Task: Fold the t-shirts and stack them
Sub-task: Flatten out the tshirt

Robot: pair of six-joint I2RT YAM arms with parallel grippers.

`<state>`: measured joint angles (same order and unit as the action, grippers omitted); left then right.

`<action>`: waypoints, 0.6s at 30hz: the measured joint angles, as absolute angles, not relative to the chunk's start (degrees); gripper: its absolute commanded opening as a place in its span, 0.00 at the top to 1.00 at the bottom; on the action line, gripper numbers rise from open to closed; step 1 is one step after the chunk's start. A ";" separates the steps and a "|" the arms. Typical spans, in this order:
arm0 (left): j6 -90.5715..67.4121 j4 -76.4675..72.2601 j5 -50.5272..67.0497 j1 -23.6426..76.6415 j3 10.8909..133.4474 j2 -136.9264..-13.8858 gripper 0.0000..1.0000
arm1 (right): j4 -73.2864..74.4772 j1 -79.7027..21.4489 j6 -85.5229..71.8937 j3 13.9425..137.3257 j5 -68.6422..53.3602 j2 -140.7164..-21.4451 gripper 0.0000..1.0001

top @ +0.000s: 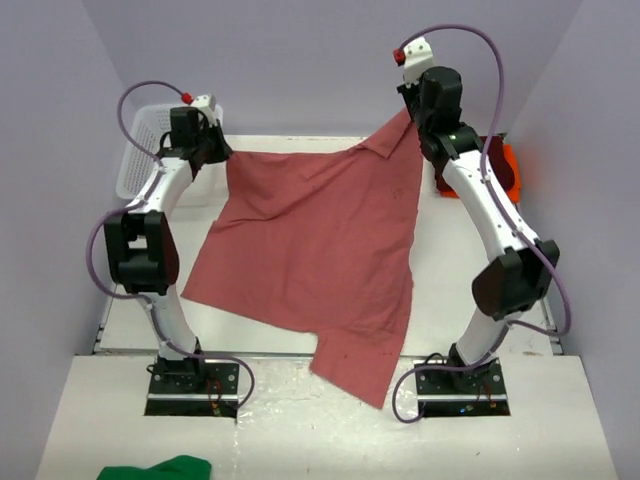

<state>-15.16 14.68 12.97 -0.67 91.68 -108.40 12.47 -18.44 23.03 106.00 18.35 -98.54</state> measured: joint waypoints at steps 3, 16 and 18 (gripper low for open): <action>-12.97 12.47 12.73 1.45 93.32 -114.59 1.00 | 13.10 -15.55 21.58 106.32 16.82 -104.97 1.00; -9.65 8.19 13.17 3.68 102.89 -130.41 1.00 | 16.69 -9.69 18.13 119.68 12.43 -121.58 1.00; -9.69 7.05 13.19 3.25 102.91 -130.28 1.00 | 16.80 -9.69 17.82 120.20 12.45 -121.60 1.00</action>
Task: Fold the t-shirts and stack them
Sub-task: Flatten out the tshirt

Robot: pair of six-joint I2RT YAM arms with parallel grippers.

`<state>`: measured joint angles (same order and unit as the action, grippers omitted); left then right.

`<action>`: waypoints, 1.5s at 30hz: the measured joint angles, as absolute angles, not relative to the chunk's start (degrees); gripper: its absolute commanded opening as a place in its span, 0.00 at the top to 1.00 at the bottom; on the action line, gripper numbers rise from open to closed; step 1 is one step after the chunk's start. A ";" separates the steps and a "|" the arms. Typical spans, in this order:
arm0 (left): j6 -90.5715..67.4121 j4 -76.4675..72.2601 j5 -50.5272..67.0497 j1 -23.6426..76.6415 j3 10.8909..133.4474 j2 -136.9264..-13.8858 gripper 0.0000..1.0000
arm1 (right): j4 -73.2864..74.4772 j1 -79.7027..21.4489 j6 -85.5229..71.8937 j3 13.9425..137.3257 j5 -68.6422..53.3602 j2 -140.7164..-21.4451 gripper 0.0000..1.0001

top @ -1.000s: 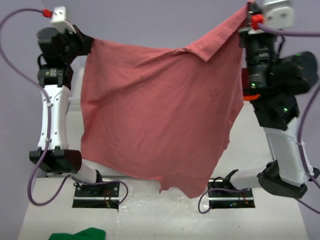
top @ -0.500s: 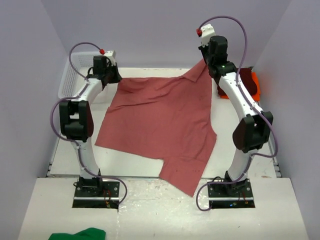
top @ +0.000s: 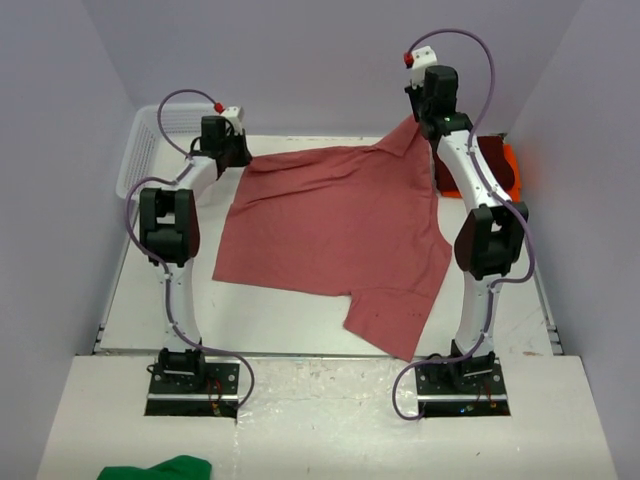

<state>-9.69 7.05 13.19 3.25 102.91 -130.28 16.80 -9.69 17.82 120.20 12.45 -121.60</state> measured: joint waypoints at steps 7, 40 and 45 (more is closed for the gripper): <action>-9.72 6.42 13.26 1.83 101.91 -127.24 1.00 | 16.91 -9.69 16.23 120.88 12.47 -121.60 1.00; -20.49 11.38 29.87 1.63 112.31 -71.70 1.00 | 22.35 -43.33 18.24 127.28 18.55 -61.12 1.00; -22.04 13.34 32.21 1.63 112.51 -69.89 1.00 | 23.75 -43.62 18.09 125.25 17.85 -60.01 1.00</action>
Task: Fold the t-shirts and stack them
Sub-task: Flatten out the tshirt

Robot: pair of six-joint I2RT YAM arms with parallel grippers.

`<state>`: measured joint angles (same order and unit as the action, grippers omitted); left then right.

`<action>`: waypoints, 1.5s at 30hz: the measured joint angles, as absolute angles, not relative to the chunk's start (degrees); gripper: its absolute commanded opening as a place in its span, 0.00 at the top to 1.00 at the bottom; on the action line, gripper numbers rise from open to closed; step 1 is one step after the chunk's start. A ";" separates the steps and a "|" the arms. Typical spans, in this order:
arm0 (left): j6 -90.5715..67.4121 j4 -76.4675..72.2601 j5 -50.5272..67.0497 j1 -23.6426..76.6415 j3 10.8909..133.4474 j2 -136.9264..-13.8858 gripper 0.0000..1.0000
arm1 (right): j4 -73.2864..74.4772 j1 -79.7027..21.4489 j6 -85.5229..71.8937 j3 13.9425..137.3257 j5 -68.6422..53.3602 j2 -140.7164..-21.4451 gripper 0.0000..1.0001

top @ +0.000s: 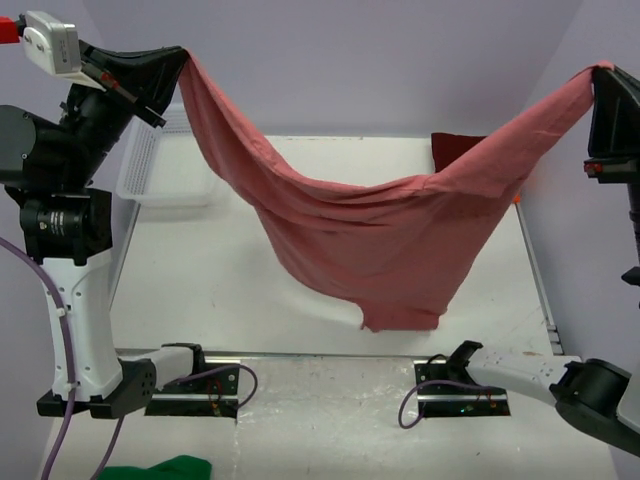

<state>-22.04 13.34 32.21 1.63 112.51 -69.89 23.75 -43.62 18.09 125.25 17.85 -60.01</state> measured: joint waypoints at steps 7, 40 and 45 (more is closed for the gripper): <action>-21.69 9.91 30.65 1.63 114.30 -75.92 1.00 | 19.55 -39.44 22.52 126.69 17.19 -67.02 1.00; -29.67 -20.10 33.45 -8.75 113.82 -102.50 1.00 | 6.13 -7.81 -1.32 119.55 -10.55 -84.66 1.00; -31.86 -9.52 25.96 -2.46 85.21 -106.45 1.00 | 16.84 -15.14 -8.36 94.45 -4.36 -82.70 1.00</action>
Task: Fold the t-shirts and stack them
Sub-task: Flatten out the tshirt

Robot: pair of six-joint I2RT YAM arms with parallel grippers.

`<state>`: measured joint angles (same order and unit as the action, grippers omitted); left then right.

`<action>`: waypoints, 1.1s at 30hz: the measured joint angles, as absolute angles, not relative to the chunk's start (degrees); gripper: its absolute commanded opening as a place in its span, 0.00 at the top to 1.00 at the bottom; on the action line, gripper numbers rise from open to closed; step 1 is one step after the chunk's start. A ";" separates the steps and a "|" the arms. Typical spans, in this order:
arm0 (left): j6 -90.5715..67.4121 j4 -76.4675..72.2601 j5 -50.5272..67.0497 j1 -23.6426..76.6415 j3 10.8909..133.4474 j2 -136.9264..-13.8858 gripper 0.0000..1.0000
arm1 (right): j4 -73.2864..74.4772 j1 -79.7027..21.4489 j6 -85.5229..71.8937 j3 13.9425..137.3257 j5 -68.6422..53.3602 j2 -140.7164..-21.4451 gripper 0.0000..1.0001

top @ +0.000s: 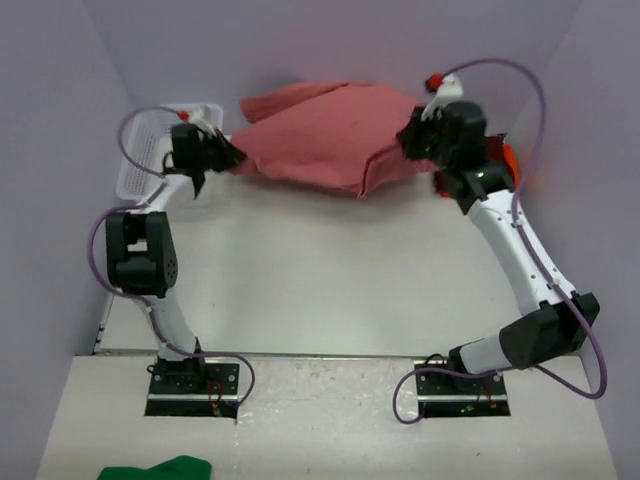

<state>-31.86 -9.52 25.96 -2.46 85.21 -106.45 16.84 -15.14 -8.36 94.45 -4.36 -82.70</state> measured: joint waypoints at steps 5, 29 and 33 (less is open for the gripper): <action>-36.01 9.10 20.84 3.95 62.48 -108.73 1.00 | 32.60 -24.01 -20.45 65.63 2.52 -77.56 1.00; -36.62 38.35 5.65 2.63 48.07 -69.67 1.00 | 53.28 -30.00 -37.63 49.84 20.58 -43.88 1.00; -35.66 39.72 3.84 2.63 46.94 -68.86 1.00 | 53.58 -30.00 -37.34 51.86 22.39 -44.80 1.00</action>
<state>-35.66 39.72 3.84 2.63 46.94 -68.86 53.58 -30.00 -37.34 51.86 22.39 -44.80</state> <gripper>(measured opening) 0.008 0.007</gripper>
